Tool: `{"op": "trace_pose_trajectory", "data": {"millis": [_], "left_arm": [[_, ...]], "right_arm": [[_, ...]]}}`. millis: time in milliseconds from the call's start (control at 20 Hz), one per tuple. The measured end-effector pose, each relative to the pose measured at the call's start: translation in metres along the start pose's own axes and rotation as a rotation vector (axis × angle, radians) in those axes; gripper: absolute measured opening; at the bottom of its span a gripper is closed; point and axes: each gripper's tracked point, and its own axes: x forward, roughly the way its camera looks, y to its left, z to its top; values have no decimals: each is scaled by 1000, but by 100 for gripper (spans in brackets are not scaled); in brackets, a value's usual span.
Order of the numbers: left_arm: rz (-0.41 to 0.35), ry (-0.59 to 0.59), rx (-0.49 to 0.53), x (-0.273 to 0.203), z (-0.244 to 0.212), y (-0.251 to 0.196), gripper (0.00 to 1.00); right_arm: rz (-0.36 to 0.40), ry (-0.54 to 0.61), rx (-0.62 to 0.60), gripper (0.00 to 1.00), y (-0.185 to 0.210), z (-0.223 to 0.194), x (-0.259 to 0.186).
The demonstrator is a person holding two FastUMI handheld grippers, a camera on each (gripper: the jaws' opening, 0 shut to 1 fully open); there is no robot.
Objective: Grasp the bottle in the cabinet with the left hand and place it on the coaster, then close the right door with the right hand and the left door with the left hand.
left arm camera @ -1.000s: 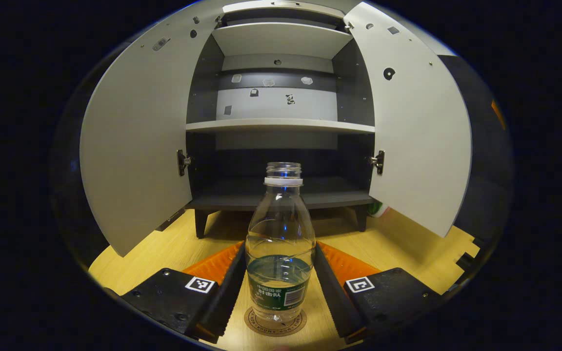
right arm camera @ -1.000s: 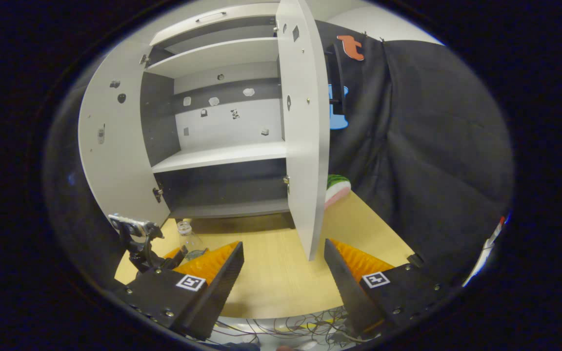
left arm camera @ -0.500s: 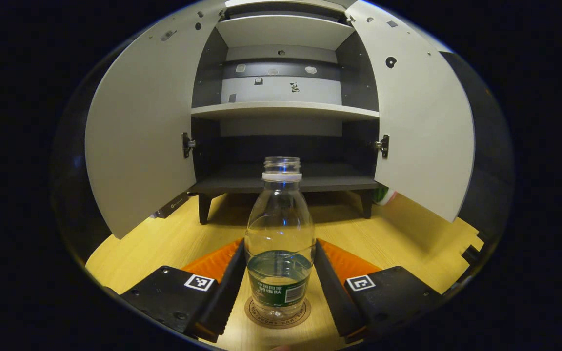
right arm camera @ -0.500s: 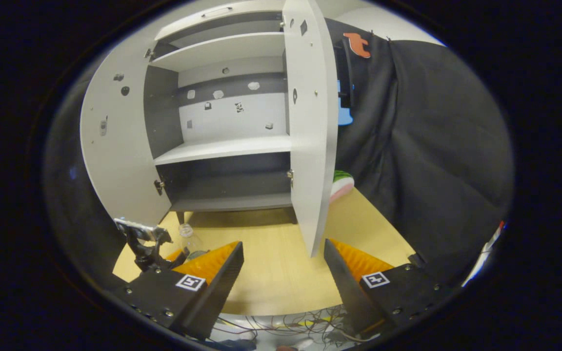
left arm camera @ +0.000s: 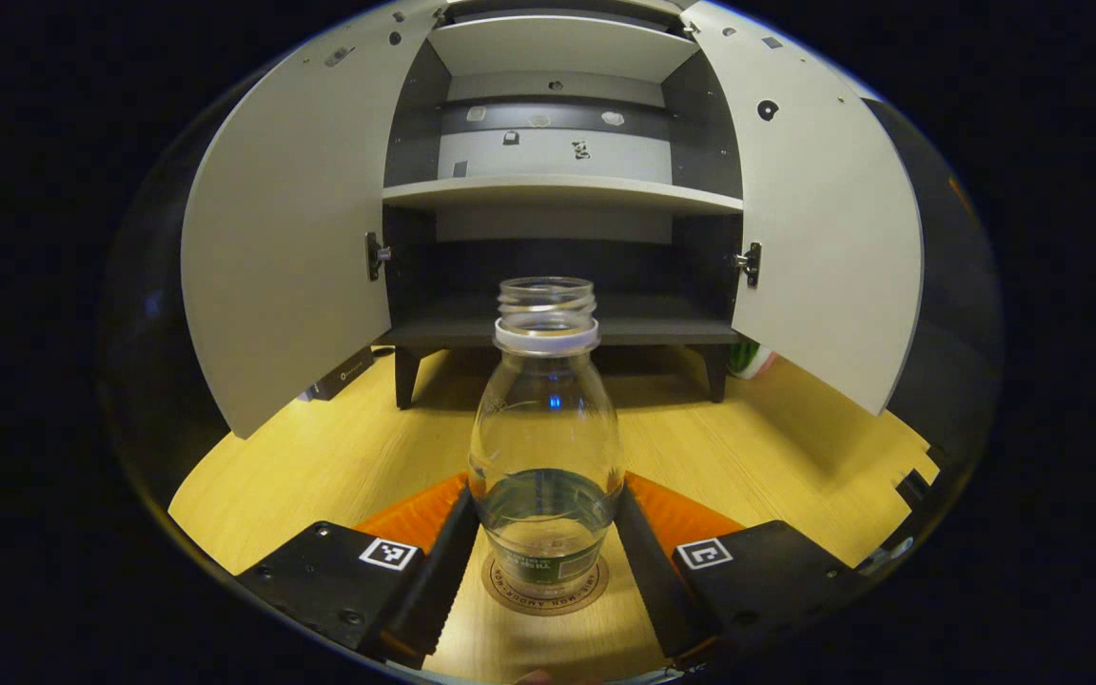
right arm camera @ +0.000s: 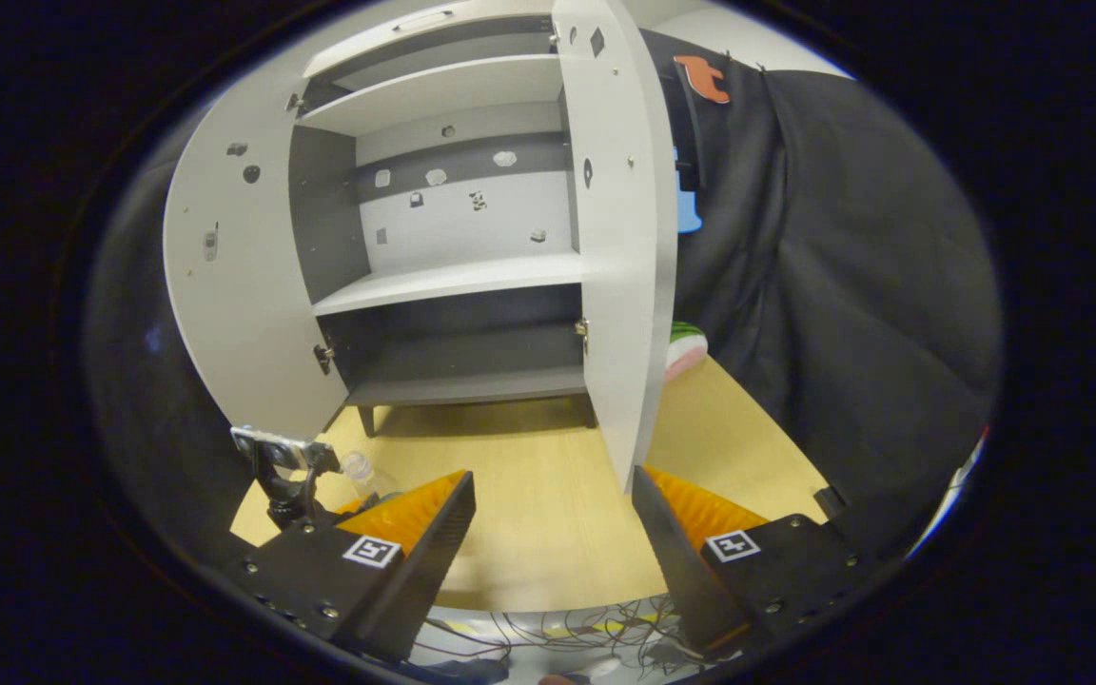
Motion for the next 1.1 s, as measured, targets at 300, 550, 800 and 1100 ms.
{"op": "trace_pose_trajectory", "data": {"millis": [300, 550, 800, 1100], "left_arm": [[7, -41, 48, -4, 12, 3, 86], [15, -68, 50, -8, 29, 4, 88], [4, -141, 67, -19, 68, -1, 88], [-5, -224, 75, -39, 133, -8, 88]], "right_arm": [[25, 14, 5, 100, 5, -5, 4], [45, 8, 7, 100, 6, -4, 3], [63, -9, 24, 100, 5, 7, 0], [76, -91, 54, 100, -6, 42, -14]]}}
